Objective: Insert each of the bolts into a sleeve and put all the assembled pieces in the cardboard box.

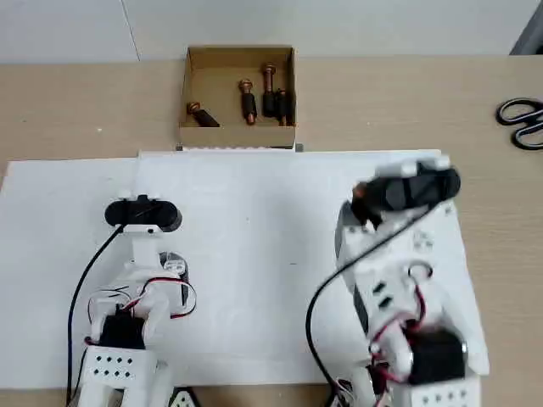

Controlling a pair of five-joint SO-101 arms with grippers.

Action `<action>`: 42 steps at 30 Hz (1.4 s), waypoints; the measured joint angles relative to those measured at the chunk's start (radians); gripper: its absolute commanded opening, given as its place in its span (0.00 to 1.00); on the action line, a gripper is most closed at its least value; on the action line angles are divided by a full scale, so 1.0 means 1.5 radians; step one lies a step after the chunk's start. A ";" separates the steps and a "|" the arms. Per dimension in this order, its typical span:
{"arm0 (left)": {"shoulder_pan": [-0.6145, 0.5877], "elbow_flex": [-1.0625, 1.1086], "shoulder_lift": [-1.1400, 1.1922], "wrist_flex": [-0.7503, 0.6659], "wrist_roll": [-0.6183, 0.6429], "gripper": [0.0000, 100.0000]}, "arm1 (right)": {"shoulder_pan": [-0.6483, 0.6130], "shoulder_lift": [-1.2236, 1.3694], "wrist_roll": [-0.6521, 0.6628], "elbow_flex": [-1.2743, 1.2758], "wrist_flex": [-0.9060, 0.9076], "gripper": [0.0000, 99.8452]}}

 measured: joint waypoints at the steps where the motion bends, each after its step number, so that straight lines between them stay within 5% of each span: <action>1: 0.000 0.000 0.000 0.000 0.000 0.01 | 0.000 0.038 -0.004 -0.023 -0.012 0.00; 27: 0.000 0.000 0.000 0.000 0.000 0.01 | -0.046 0.883 -0.011 -0.562 -0.280 0.00; 42: 0.000 0.000 0.000 0.000 0.000 0.01 | -0.084 1.222 -0.011 -0.831 -0.374 0.00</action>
